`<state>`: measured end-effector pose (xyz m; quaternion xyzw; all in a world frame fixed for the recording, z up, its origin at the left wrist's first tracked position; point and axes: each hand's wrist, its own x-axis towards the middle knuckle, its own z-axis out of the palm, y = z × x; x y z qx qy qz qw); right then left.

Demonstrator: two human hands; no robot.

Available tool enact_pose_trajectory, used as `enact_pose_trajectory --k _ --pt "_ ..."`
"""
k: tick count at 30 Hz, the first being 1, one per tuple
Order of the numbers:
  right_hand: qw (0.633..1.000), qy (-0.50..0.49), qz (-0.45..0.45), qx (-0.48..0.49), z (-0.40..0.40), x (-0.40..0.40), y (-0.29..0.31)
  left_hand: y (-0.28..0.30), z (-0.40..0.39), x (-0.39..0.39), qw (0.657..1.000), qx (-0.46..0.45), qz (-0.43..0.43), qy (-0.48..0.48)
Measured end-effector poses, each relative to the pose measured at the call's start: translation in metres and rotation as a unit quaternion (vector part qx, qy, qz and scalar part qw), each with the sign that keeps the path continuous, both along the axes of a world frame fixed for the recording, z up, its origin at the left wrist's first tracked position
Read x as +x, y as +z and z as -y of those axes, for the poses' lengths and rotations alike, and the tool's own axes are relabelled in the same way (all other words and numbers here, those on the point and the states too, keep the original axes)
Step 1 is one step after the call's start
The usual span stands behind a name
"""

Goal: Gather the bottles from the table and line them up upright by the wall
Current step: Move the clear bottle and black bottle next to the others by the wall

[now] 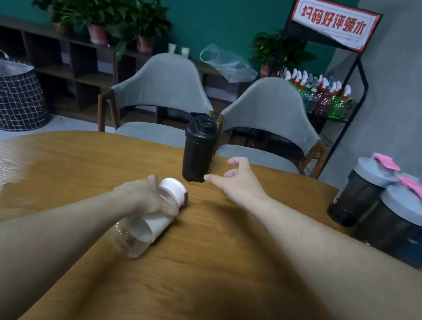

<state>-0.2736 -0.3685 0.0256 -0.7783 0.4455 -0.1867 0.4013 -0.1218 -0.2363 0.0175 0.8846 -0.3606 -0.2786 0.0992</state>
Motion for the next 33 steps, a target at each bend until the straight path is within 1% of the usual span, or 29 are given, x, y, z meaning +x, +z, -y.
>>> enact_pose_trajectory --k 3,6,12,19,23,26,33 --pt "0.999 -0.012 0.031 -0.002 0.010 0.018 0.000 0.002 -0.003 0.016 0.996 -0.068 -0.060 0.025" --pt "0.998 -0.027 0.065 -0.002 0.022 0.042 -0.004 0.004 -0.001 0.036 0.983 -0.138 -0.105 0.061" --pt "0.990 -0.072 0.118 0.022 0.048 0.085 -0.017 0.008 0.003 0.060 0.959 -0.247 -0.112 0.079" --pt "0.982 -0.086 0.162 0.039 0.058 0.098 -0.029 0.002 0.007 0.057 0.918 -0.361 -0.137 0.086" --pt "0.980 -0.090 0.172 0.031 0.051 0.084 -0.028 0.004 0.010 0.047 0.905 -0.397 -0.133 0.075" --pt "0.980 -0.078 0.178 0.030 0.042 0.058 -0.025 0.012 0.011 0.031 0.897 -0.420 -0.123 0.053" --pt "0.983 -0.057 0.176 0.014 0.019 -0.043 0.004 0.039 0.013 -0.039 0.892 -0.439 -0.109 -0.016"
